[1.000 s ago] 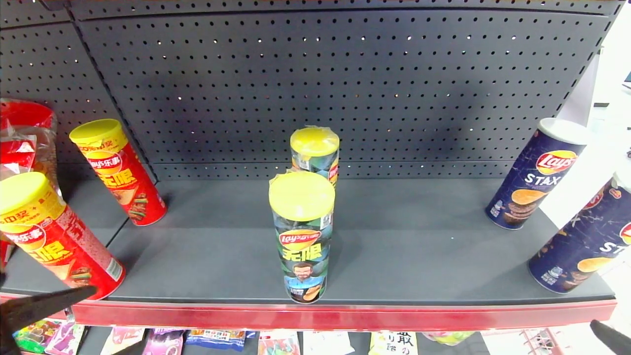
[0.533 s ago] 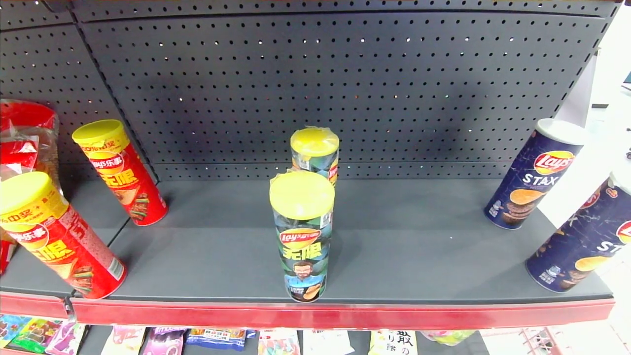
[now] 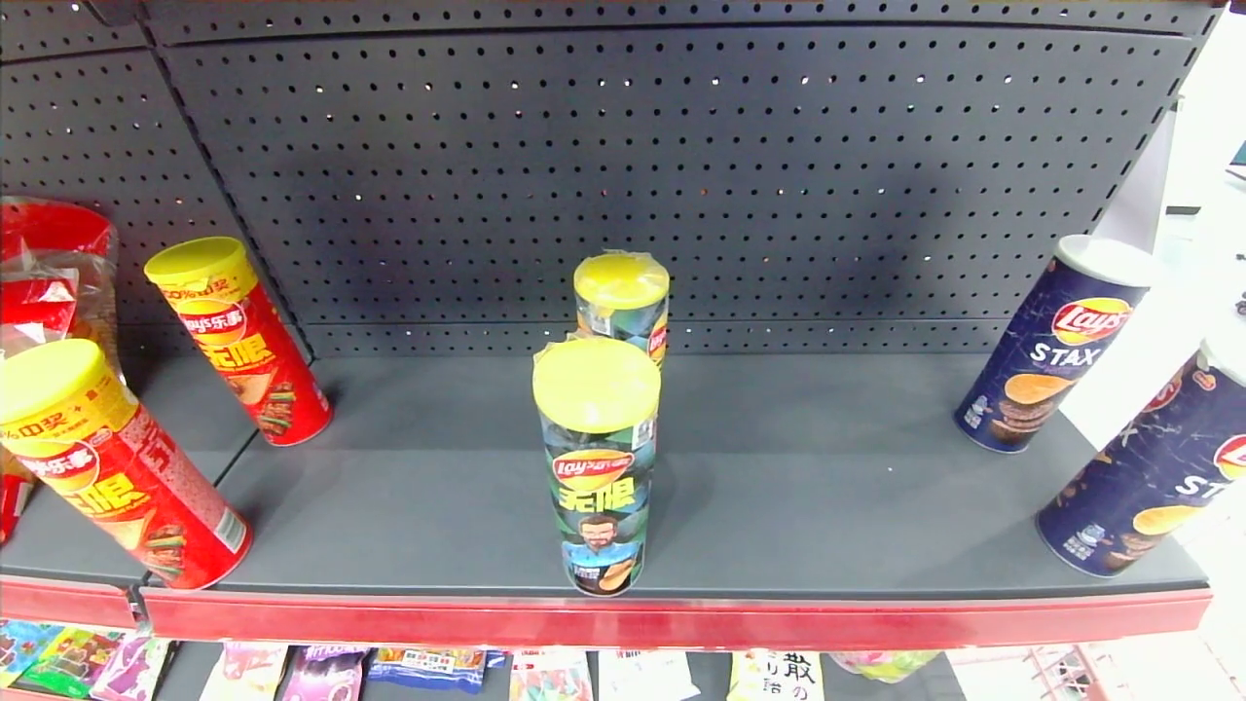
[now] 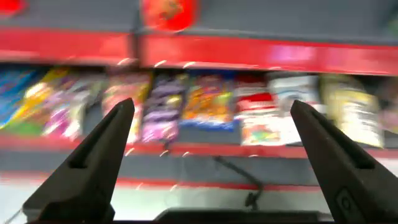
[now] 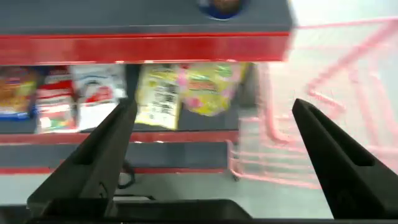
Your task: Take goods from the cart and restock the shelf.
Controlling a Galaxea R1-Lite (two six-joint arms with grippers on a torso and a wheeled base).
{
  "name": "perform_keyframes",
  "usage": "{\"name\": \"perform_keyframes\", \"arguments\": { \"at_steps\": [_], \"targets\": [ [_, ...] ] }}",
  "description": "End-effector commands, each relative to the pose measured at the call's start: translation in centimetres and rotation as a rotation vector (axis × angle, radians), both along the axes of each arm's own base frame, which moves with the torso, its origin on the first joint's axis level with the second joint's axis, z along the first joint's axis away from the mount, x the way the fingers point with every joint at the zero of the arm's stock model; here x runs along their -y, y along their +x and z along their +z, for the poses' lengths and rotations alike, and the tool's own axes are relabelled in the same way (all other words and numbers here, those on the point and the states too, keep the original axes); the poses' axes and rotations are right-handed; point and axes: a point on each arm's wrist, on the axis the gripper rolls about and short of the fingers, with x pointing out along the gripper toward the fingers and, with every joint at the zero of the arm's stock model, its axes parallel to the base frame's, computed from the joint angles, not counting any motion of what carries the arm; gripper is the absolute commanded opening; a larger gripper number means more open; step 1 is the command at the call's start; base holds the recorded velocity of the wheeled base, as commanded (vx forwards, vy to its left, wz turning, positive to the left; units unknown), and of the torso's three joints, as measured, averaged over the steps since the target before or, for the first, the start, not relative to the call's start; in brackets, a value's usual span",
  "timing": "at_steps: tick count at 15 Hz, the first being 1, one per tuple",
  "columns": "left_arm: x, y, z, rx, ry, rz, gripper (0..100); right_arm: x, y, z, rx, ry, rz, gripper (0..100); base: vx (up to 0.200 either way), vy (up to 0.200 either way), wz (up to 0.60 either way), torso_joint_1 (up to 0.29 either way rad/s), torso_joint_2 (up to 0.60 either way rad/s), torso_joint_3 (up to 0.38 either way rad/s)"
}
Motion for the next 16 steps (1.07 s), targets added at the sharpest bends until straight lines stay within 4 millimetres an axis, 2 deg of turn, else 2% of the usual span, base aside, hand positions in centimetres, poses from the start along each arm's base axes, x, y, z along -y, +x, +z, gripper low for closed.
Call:
{"name": "perform_keyframes", "arguments": {
  "at_steps": [1,2,5,8,9,11,13,14,15,16],
  "targets": [
    [0.1,0.2,-1.1,0.028,-0.003,-0.026,100,-0.3,1.0,-2.4,0.127,0.015,0.081,100,0.0,0.0,0.0,0.0,0.0,0.0],
    [0.0,0.4,-1.1,0.044,-0.002,0.003,100,-0.5,0.9,-2.6,0.207,0.014,0.117,100,0.0,0.0,0.0,0.0,0.0,0.0],
    [-0.2,0.8,-1.3,0.075,0.013,0.108,100,-0.5,1.0,-2.7,0.21,-0.003,0.12,100,0.0,0.0,0.0,0.0,0.0,0.0],
    [-0.2,2.1,-1.8,0.236,-0.003,0.096,100,0.0,1.1,-2.7,0.209,-0.046,-0.091,100,0.0,0.0,0.0,0.0,0.0,0.0],
    [-0.2,2.1,-1.8,0.228,0.0,0.107,100,0.0,1.1,-2.7,0.217,-0.054,-0.092,100,0.0,0.0,0.0,0.0,0.0,0.0],
    [-0.3,2.1,-2.0,0.228,0.014,0.138,100,-0.1,1.2,-2.7,0.219,-0.067,-0.085,100,0.0,0.0,0.0,0.0,0.0,0.0],
    [-0.3,2.1,-1.9,0.23,0.008,0.137,100,-0.3,1.2,-2.7,0.225,-0.06,0.04,100,0.0,0.0,0.0,0.0,0.0,0.0],
    [-0.2,2.1,-1.8,0.231,0.004,0.111,100,-0.5,1.1,-2.6,0.23,-0.05,0.105,100,0.0,0.0,0.0,0.0,0.0,0.0],
    [-0.1,2.3,-2.6,0.213,0.007,0.027,100,-0.4,1.2,-2.7,0.221,0.006,0.082,100,0.0,0.0,0.0,0.0,0.0,0.0],
    [0.0,2.4,-2.6,0.222,0.02,0.013,100,-0.4,1.2,-2.7,0.224,0.011,0.085,100,0.0,0.0,0.0,0.0,0.0,0.0]
  ]
}}
